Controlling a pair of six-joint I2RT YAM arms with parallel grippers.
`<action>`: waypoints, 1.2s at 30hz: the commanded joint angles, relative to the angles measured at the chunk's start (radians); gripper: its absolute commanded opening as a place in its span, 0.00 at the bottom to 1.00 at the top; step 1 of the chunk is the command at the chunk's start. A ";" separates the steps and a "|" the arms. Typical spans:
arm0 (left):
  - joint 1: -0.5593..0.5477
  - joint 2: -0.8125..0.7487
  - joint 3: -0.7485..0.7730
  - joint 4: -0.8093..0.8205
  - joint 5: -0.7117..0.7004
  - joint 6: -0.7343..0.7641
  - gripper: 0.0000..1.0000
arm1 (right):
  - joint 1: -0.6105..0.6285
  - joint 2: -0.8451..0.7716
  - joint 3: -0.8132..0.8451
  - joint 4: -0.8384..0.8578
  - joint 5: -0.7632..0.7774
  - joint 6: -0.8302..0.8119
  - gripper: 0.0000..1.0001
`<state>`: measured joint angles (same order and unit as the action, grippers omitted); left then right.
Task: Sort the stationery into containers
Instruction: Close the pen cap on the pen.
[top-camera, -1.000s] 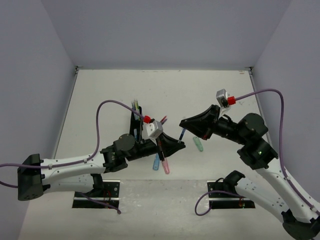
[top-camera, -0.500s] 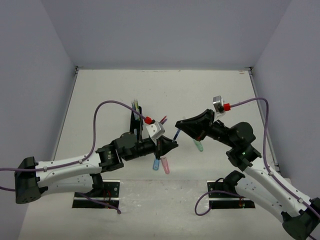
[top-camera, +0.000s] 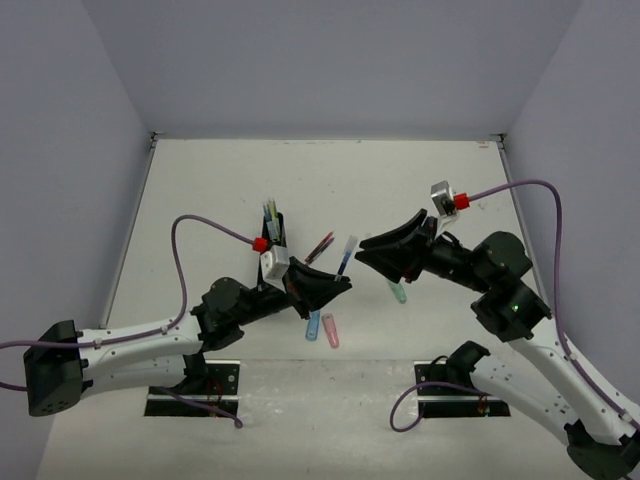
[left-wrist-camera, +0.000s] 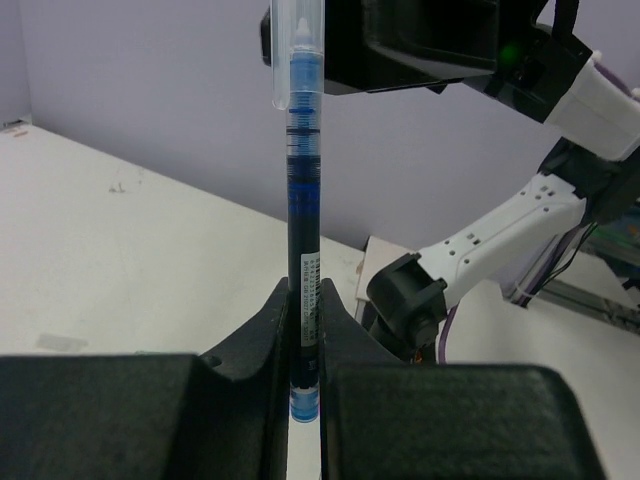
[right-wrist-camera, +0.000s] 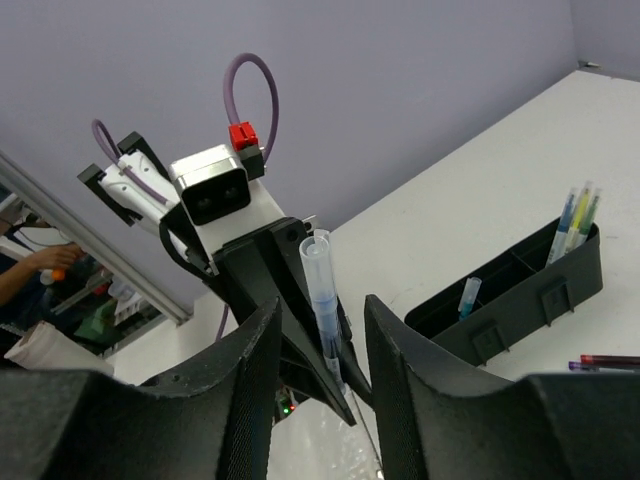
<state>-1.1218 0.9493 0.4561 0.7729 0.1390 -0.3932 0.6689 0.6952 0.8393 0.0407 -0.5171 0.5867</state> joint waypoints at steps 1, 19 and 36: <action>0.011 0.000 -0.071 0.254 0.004 -0.073 0.00 | 0.006 0.019 0.117 -0.194 0.023 -0.052 0.44; 0.011 0.046 -0.073 0.274 0.046 -0.096 0.00 | 0.006 0.113 0.177 -0.203 -0.073 -0.078 0.47; 0.011 0.071 -0.044 0.225 0.029 -0.092 0.00 | 0.007 0.126 0.157 -0.104 -0.129 -0.037 0.37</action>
<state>-1.1130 1.0100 0.3699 0.9881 0.1745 -0.4877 0.6697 0.8112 0.9764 -0.1270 -0.6201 0.5289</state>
